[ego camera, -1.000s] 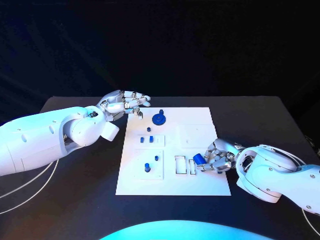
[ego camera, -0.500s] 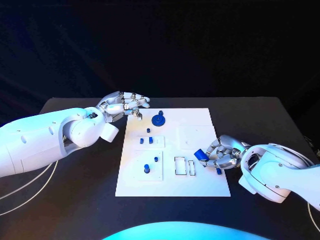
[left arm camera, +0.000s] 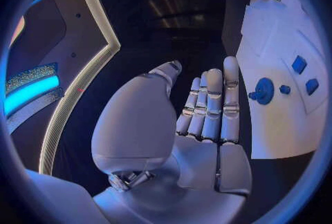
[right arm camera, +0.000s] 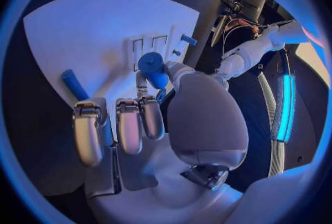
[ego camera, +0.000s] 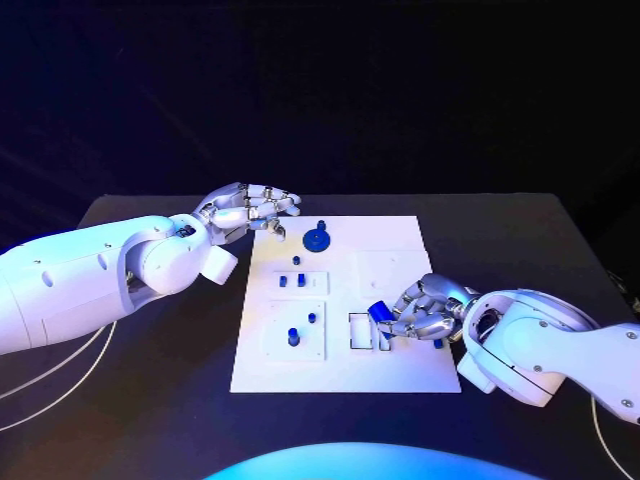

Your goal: Assemble the parts on the task board

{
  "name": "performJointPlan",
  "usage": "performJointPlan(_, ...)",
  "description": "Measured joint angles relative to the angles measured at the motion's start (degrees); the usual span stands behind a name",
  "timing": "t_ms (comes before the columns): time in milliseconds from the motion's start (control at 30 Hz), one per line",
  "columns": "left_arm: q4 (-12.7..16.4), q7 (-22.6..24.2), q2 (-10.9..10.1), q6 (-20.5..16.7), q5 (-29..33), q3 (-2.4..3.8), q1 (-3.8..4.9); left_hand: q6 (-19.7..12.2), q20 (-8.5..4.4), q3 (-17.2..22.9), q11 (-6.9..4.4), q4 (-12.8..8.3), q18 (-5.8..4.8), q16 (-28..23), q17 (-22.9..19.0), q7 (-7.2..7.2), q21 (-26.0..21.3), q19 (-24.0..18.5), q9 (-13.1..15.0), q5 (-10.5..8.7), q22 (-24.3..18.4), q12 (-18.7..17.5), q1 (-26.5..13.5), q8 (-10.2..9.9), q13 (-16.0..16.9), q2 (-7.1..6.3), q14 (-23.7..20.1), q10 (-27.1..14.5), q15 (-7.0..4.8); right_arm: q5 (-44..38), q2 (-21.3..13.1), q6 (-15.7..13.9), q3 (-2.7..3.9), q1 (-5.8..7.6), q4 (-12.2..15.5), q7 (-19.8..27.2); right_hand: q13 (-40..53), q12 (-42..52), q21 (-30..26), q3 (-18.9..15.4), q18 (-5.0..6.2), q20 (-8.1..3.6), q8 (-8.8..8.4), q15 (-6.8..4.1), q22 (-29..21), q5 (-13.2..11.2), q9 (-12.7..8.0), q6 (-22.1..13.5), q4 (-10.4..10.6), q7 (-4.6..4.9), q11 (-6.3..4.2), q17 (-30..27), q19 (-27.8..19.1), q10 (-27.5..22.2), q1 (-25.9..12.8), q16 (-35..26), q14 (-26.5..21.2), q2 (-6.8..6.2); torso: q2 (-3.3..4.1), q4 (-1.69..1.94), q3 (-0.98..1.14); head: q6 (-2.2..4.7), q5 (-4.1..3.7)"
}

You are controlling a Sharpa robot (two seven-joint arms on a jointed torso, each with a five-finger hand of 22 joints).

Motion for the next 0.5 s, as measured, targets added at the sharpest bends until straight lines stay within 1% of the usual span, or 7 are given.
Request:
performJointPlan(33,0.01,0.01,0.0,0.0,0.0,0.0,0.0,0.0,0.0,0.0,0.0,0.0,0.0,0.0,0.0,0.0,0.0,0.0,0.0,0.0,0.0,0.0,0.0,0.0,0.0,0.0,0.0,0.0,0.0,0.2,0.25,0.07,0.0,-0.13,-0.12,0.0,0.0,0.0,0.0,0.54,0.0,0.0,0.0,0.0,0.0,-0.75,0.0,0.0,-0.24,0.0,0.0,0.0,0.0,0.0,-0.79,0.0,0.0,0.01,0.0,0.0,0.0,-0.01,0.03)
performJointPlan(67,0.01,0.01,-0.01,0.0,0.0,0.0,0.0,0.0,0.0,0.0,0.0,0.0,0.0,0.0,0.0,0.0,0.0,0.0,0.0,0.0,0.0,0.0,0.0,0.0,0.0,0.0,0.0,0.0,0.0,0.39,0.5,0.16,-0.01,-0.25,-0.25,0.0,0.0,0.0,0.0,2.0,0.0,0.0,0.0,0.0,0.0,-1.5,0.0,0.0,-1.69,0.0,0.0,0.0,0.0,0.0,-1.41,0.0,0.0,-0.08,0.0,0.0,-0.02,-0.02,0.07)
performJointPlan(100,0.03,0.01,-0.01,0.0,0.0,0.0,0.0,0.0,0.0,0.0,0.0,0.0,0.0,0.0,0.0,0.0,0.0,0.0,0.0,0.0,0.0,0.0,0.0,0.0,0.0,0.0,0.0,0.0,0.0,0.59,0.8,0.28,-0.02,-0.39,-0.42,-0.02,0.0,0.0,0.0,2.85,0.0,0.0,0.0,0.0,0.0,-2.09,0.0,0.01,-2.54,0.01,0.0,0.0,0.0,0.0,-1.54,0.0,0.0,-0.1,0.0,0.0,-0.03,-0.04,0.09)
performJointPlan(200,0.05,0.02,-0.02,0.01,0.0,0.0,0.0,0.0,0.0,0.0,0.0,0.0,0.0,0.0,0.0,0.0,0.0,0.0,0.0,0.0,0.0,0.0,0.0,0.0,0.0,0.0,0.0,0.0,0.0,0.88,1.42,0.52,-0.04,-0.6,-0.74,-0.09,0.0,0.0,0.0,3.0,0.0,0.0,0.0,0.0,0.0,-2.35,0.0,0.2,-2.69,0.2,0.0,0.0,0.0,0.0,-2.07,0.0,0.0,-0.17,0.0,0.0,-0.04,-0.08,0.16)
performJointPlan(267,0.06,0.02,-0.02,0.01,0.0,0.0,0.0,0.0,0.0,0.0,0.0,0.0,0.0,0.0,0.0,0.0,0.0,0.0,0.0,0.0,0.0,0.0,0.0,0.0,0.0,0.0,0.0,0.0,0.0,0.93,1.83,0.66,-0.04,-0.67,-1.02,-0.19,0.0,0.0,0.0,3.07,0.0,0.0,0.01,0.0,0.0,-2.81,0.01,0.21,-2.76,0.21,0.0,0.0,0.0,0.0,-3.22,0.0,0.0,-0.22,0.0,-0.01,-0.04,-0.11,0.2)
performJointPlan(467,0.06,0.02,-0.03,0.02,0.0,0.0,0.0,0.0,0.0,0.0,0.0,0.0,0.0,0.0,0.0,0.0,0.0,0.0,0.0,0.0,0.0,0.0,0.0,0.0,0.0,0.0,0.0,0.0,0.0,0.83,2.88,0.83,-0.04,-0.78,-1.45,-0.41,0.0,0.0,0.0,2.94,0.0,0.0,0.27,0.0,-0.01,-2.58,0.05,0.23,-2.9,0.21,0.0,0.01,0.0,0.0,-4.42,0.0,0.0,-0.43,0.01,-0.03,-0.01,-0.18,0.29)
performJointPlan(500,0.06,0.02,-0.03,0.02,0.0,0.0,0.0,0.0,0.0,0.0,0.0,0.0,0.0,0.0,0.01,0.0,0.0,0.0,0.0,0.0,0.0,0.0,0.0,0.0,0.0,0.0,0.0,0.0,0.0,0.79,3.03,0.84,-0.04,-0.78,-1.5,-0.43,-0.01,0.0,0.0,2.88,0.0,0.0,1.15,0.01,-0.01,-2.51,0.06,0.23,-2.93,0.2,0.0,0.03,0.0,0.0,-4.55,0.0,0.0,-0.55,0.02,-0.03,0.0,-0.19,0.31)
